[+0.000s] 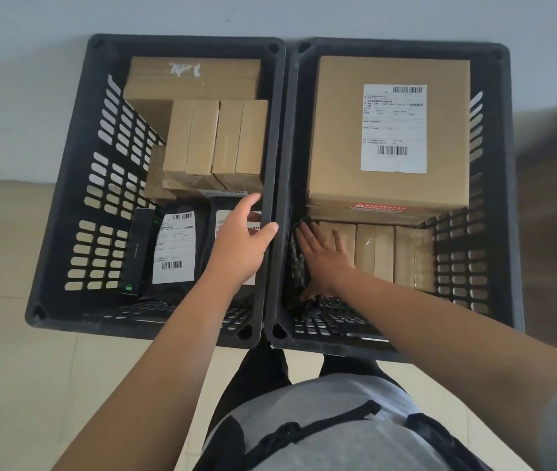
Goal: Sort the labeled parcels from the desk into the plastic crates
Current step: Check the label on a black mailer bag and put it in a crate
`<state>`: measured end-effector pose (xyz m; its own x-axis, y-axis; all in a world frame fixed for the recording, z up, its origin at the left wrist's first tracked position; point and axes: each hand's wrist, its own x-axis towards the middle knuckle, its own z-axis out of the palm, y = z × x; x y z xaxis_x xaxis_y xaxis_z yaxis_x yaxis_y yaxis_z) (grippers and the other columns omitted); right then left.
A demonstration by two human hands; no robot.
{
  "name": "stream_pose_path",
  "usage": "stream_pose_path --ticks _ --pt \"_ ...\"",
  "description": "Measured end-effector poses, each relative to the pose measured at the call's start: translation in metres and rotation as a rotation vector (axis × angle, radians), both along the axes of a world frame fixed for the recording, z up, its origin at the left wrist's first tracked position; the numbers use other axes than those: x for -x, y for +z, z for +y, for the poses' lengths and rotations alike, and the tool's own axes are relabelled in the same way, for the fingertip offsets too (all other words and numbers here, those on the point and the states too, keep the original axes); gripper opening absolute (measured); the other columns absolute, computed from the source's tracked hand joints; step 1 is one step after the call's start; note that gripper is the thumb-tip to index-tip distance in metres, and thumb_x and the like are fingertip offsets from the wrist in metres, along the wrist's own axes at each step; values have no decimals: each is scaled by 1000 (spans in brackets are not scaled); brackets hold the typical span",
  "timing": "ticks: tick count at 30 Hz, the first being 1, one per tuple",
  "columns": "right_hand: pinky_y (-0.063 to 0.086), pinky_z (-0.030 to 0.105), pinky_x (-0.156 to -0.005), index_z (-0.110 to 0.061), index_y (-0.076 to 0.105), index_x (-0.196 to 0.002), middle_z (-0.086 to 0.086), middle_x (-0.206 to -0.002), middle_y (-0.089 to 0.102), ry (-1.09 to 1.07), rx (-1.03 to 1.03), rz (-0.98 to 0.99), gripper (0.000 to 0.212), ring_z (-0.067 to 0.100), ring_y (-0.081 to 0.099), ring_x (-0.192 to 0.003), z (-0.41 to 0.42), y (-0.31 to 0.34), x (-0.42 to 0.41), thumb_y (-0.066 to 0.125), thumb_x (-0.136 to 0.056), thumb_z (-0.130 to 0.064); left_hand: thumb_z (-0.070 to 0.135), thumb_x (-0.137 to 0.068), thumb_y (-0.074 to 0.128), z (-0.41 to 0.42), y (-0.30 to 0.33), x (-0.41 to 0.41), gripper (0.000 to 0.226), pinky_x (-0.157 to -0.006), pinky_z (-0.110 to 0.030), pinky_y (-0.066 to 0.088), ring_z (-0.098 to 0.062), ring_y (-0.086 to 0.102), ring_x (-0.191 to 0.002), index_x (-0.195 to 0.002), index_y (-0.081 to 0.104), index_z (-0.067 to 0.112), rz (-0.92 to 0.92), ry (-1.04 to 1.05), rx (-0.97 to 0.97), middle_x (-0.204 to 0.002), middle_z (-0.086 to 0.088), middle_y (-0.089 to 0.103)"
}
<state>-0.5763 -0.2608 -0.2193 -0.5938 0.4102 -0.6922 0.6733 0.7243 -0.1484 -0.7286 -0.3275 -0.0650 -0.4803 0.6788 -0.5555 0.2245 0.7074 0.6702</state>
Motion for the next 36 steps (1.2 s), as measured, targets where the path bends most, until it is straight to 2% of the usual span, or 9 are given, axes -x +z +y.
stream_pose_path --ticks 5,13,19,25,30,33,36 --pt "-10 65 -123 -14 -29 -157 6 -168 -30 3 -27 -15 154 31 -27 -155 -3 -8 -5 79 -66 -75 26 -104 60 -1 0 -2 59 -114 -42 41 -22 43 -145 -157 35 35 8 7 -5 -160 3 42" --pt "-15 62 -121 -14 -20 -161 6 -170 -25 -76 -23 30 145 29 -28 -154 -9 3 -1 77 -71 -72 27 -104 61 -3 -2 -2 59 -117 -50 43 -22 47 -142 -157 37 35 16 4 -12 -158 3 45" --pt "-11 61 -122 -15 -11 -163 4 -172 -17 -104 -18 13 124 25 -22 -157 -5 10 4 76 -85 -56 28 -103 62 -3 -3 -2 59 -116 -51 44 -24 48 -142 -157 37 36 16 2 -14 -159 3 45" --pt "-9 62 -122 -16 -10 -164 5 -173 -14 -132 -12 25 125 27 -16 -159 -10 6 12 78 -83 -52 31 -102 63 -4 -3 -2 60 -110 -51 50 -24 53 -138 -157 38 36 24 1 -31 -160 3 44" --pt "-9 63 -122 -17 -7 -164 3 -173 -12 -159 -26 18 120 27 -17 -158 -13 15 13 78 -85 -49 31 -102 64 -8 1 1 62 -118 -44 42 -23 42 -147 -157 37 35 4 -27 -39 -162 2 40" --pt "-7 62 -123 -22 3 -165 -1 -174 -3 -268 -29 134 113 23 -10 -160 -14 32 9 79 -85 -44 37 -100 66 -17 8 6 62 -115 -44 44 -20 44 -143 -155 39 40 -55 -34 -90 -160 4 41" --pt "3 59 -127 -26 21 -163 -3 -173 12 -492 8 289 99 23 6 -160 -15 63 -8 79 -85 -42 34 -101 63 -25 19 11 54 -107 -34 42 -14 50 -135 -152 45 36 -109 -8 -171 -153 5 49"
